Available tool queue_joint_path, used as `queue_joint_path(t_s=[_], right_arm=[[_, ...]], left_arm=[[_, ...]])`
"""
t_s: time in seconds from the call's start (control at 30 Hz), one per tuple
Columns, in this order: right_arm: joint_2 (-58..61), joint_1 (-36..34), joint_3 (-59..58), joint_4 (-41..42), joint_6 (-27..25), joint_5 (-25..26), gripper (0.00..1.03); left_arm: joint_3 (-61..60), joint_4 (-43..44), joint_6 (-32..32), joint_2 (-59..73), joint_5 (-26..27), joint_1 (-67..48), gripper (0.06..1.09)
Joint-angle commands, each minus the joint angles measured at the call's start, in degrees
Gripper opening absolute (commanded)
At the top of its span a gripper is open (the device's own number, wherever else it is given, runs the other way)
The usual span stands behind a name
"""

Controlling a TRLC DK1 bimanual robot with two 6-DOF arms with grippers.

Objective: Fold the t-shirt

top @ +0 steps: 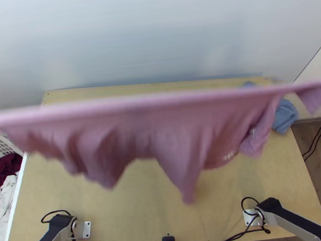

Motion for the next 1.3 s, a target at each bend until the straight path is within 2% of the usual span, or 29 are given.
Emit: queue_joint_path(t_s=[0.0,0.13,0.23,0.3,0.4,0.5,0.6,0.67,0.73,0.83,1.03,1.27], right_arm=[[-6.6,0.1,-4.0,-11.2,3.0,-2.8,0.03],[-8.6,0.1,-15.0,-10.8,5.6,-6.5,0.03],[-7.7,0.7,-23.5,-5.2,5.8,-7.9,0.03],[-6.4,1.1,-28.8,0.1,5.8,-8.5,0.03],[-1.5,0.6,-34.4,6.8,5.3,-10.4,0.03],[4.1,-2.2,-38.6,14.0,4.8,-14.3,0.03],[10.6,-3.8,-41.1,20.7,5.3,-16.7,0.03],[15.6,-5.5,-41.2,23.6,5.8,-18.7,0.03],[20.4,-6.4,-41.2,26.5,6.0,-19.5,0.03],[27.6,-7.7,-39.9,30.2,5.9,-20.0,0.03],[42.2,-10.9,-29.5,31.5,5.8,-20.2,0.03],[58.3,-12.2,-14.2,31.5,6.1,-20.2,0.03]], left_arm=[[-4.8,-13.7,1.1,-9.3,10.8,8.1,0.10],[-17.8,-11.6,0.2,-13.4,23.6,18.3,0.10],[-30.4,-5.3,-0.5,-15.5,31.3,26.4,0.10],[-37.5,0.1,-2.5,-15.0,33.3,28.5,0.10],[-44.1,10.0,-6.0,-11.2,33.3,28.5,0.10],[-45.8,16.0,-7.8,-4.3,30.7,27.5,0.10],[-50.3,24.4,-7.8,0.0,22.4,21.5,0.10],[-55.3,31.1,-7.8,1.7,20.0,19.6,0.10],[-59.8,36.5,-8.5,4.0,19.0,18.1,0.10],[-63.5,43.4,-10.3,9.1,12.6,11.0,0.10],[-62.8,55.0,-11.9,23.0,9.3,6.5,0.10],[-55.2,64.9,-10.9,41.0,6.7,7.0,0.10]])
